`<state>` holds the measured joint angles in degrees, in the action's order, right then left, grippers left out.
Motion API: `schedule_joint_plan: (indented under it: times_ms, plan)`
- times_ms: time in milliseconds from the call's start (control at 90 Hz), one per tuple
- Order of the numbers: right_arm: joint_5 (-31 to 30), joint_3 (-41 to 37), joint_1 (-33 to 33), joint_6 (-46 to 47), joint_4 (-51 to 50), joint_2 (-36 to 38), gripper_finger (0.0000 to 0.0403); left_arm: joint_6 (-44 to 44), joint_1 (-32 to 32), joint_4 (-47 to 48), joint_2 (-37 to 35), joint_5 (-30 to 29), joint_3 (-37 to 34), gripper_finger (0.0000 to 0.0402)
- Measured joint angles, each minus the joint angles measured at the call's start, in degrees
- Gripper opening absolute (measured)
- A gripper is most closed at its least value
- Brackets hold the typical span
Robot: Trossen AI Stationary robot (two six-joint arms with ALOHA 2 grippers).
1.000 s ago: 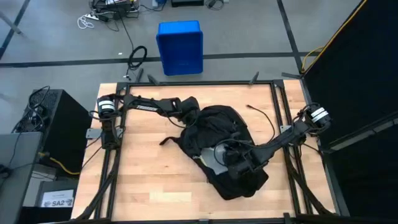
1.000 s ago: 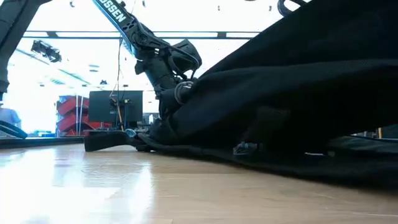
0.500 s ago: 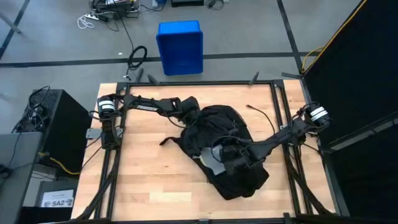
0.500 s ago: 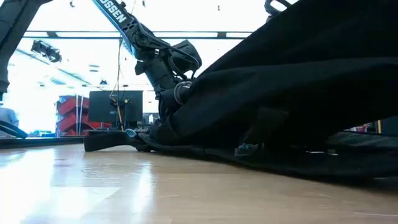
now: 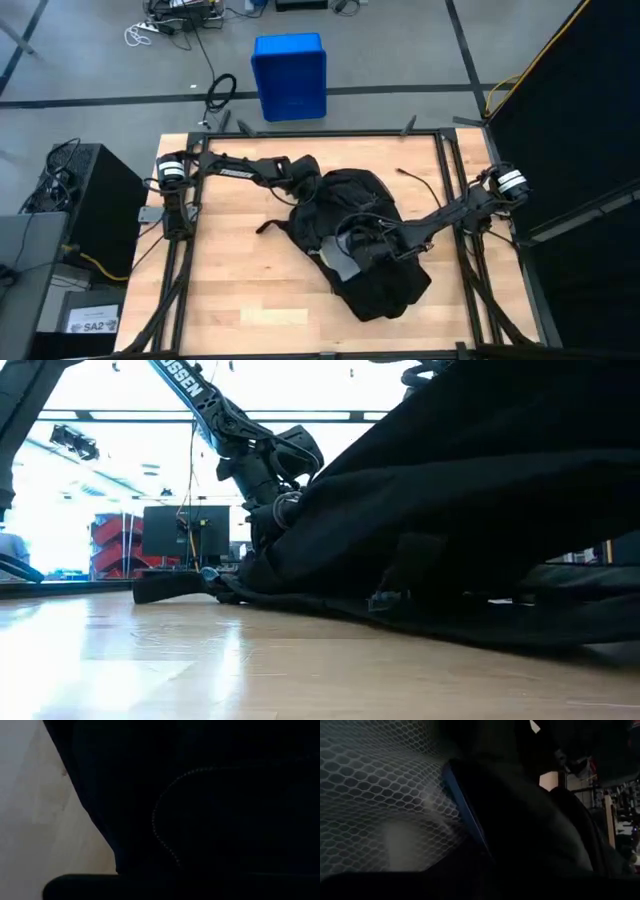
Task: Unpack backpack
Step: Remove the phone from the backpack
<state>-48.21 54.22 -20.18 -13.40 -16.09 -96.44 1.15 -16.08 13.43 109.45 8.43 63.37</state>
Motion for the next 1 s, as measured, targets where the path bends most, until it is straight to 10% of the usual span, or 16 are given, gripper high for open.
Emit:
schedule_joint_plan:
  times_ms: [256, 1000]
  plan:
    - [-3.24, 0.11, -0.34, -4.36, 1.70, 0.04, 0.0021, 0.18, 0.00, -0.20, -0.02, 0.02, 0.02, 0.0000]
    - [-11.36, 19.68, -14.16, 6.61, -17.29, -0.11, 0.0001, 1.02, -0.33, 5.61, -0.17, -3.26, 0.35, 0.0000]
